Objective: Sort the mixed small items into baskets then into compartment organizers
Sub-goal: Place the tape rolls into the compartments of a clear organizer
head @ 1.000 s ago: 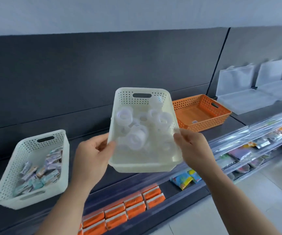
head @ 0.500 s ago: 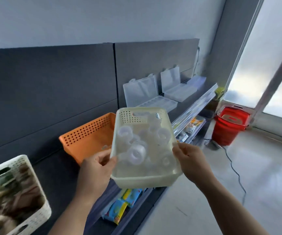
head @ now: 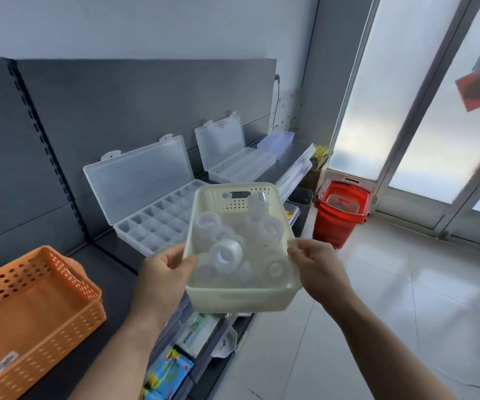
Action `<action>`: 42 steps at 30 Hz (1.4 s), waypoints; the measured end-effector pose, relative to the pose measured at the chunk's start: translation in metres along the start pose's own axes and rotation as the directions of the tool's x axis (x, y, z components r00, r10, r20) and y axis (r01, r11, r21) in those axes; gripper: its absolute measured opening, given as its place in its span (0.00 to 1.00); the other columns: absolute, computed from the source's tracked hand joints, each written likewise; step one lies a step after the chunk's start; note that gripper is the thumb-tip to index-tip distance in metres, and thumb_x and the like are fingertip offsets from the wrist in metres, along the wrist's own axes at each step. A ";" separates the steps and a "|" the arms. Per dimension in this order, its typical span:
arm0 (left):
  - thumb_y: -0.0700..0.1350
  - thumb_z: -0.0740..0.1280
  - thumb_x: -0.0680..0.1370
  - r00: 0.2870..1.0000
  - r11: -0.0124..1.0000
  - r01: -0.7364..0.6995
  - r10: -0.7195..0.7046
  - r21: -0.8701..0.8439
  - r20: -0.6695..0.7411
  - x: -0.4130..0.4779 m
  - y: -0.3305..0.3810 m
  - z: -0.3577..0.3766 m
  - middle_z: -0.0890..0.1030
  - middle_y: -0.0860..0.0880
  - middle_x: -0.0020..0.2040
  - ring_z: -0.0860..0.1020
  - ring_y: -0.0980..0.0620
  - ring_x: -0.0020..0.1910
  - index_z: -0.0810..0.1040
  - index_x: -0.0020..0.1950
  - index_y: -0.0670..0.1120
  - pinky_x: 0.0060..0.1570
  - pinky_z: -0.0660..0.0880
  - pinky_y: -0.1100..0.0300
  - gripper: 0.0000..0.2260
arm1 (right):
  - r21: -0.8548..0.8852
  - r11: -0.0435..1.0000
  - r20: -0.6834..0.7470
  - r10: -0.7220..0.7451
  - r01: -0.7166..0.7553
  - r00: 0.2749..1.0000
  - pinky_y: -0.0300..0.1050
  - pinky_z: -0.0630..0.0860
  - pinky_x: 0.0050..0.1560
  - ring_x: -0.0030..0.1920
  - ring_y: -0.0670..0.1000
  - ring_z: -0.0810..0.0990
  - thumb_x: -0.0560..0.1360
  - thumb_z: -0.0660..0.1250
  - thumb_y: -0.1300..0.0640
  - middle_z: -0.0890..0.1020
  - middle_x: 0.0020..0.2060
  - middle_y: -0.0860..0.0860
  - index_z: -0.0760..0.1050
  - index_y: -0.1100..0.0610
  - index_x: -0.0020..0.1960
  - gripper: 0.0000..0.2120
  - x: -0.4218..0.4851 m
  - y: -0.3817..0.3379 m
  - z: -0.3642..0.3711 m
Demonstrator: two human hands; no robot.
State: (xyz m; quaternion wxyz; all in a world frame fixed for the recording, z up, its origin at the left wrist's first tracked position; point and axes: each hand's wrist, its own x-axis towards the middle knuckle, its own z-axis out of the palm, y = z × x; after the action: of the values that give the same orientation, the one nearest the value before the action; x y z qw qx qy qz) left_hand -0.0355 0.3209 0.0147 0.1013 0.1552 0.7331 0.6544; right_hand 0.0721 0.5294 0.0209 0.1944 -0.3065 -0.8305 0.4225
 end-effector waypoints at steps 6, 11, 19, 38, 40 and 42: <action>0.36 0.72 0.73 0.998 0.997 0.046 -0.043 -0.070 0.049 0.117 -0.002 0.060 0.85 0.58 0.40 0.83 0.59 0.40 0.81 0.44 0.55 0.35 0.77 0.68 0.13 | -0.024 0.999 -0.022 0.038 -0.039 0.999 0.52 0.77 0.43 0.37 0.53 0.79 0.77 0.60 0.52 0.82 0.33 0.51 0.80 0.54 0.41 0.12 0.120 0.016 -0.005; 0.34 0.70 0.74 0.998 0.997 0.055 -0.053 -0.061 0.027 0.216 -0.001 0.106 0.86 0.55 0.43 0.84 0.54 0.43 0.83 0.48 0.54 0.43 0.80 0.55 0.14 | 0.008 0.994 -0.032 0.109 -0.109 0.993 0.54 0.76 0.43 0.33 0.51 0.75 0.77 0.61 0.52 0.81 0.32 0.54 0.78 0.56 0.37 0.14 0.218 0.032 -0.003; 0.31 0.67 0.75 0.997 0.990 0.073 -0.077 -0.123 -0.030 0.330 -0.006 0.174 0.86 0.51 0.44 0.84 0.53 0.42 0.82 0.45 0.54 0.42 0.80 0.55 0.16 | 0.059 0.990 0.058 0.127 -0.130 0.990 0.56 0.80 0.48 0.41 0.48 0.84 0.73 0.64 0.47 0.85 0.38 0.46 0.81 0.46 0.48 0.08 0.352 0.062 -0.016; 0.28 0.65 0.74 0.934 0.947 0.181 -0.250 -0.267 -0.255 0.475 -0.024 0.281 0.86 0.46 0.43 0.83 0.52 0.37 0.82 0.51 0.43 0.30 0.78 0.63 0.13 | 0.141 0.984 0.531 0.019 -0.111 0.847 0.43 0.76 0.30 0.29 0.51 0.78 0.80 0.59 0.49 0.79 0.37 0.57 0.71 0.58 0.60 0.14 0.700 0.090 -0.028; 0.28 0.65 0.74 0.934 0.952 0.196 -0.255 -0.236 -0.249 0.487 -0.023 0.275 0.85 0.44 0.46 0.83 0.50 0.39 0.82 0.53 0.43 0.33 0.79 0.61 0.13 | 0.119 0.985 0.567 0.035 -0.123 0.823 0.43 0.75 0.28 0.27 0.50 0.76 0.81 0.58 0.50 0.77 0.36 0.57 0.71 0.58 0.59 0.13 0.720 0.088 -0.020; 0.28 0.65 0.74 0.934 0.956 0.222 -0.264 -0.191 -0.242 0.499 -0.023 0.268 0.85 0.44 0.46 0.83 0.50 0.40 0.82 0.53 0.43 0.36 0.80 0.61 0.14 | 0.082 0.991 0.580 0.040 -0.107 0.813 0.42 0.74 0.27 0.26 0.50 0.76 0.81 0.57 0.51 0.77 0.34 0.57 0.73 0.58 0.57 0.13 0.736 0.085 -0.010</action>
State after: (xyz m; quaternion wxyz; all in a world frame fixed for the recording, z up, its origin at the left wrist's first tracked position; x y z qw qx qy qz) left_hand -0.4085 0.7471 -0.0142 0.0949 -0.0344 0.6986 0.7084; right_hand -0.4348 1.0698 0.0041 -0.0662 -0.1847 -0.8130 0.5482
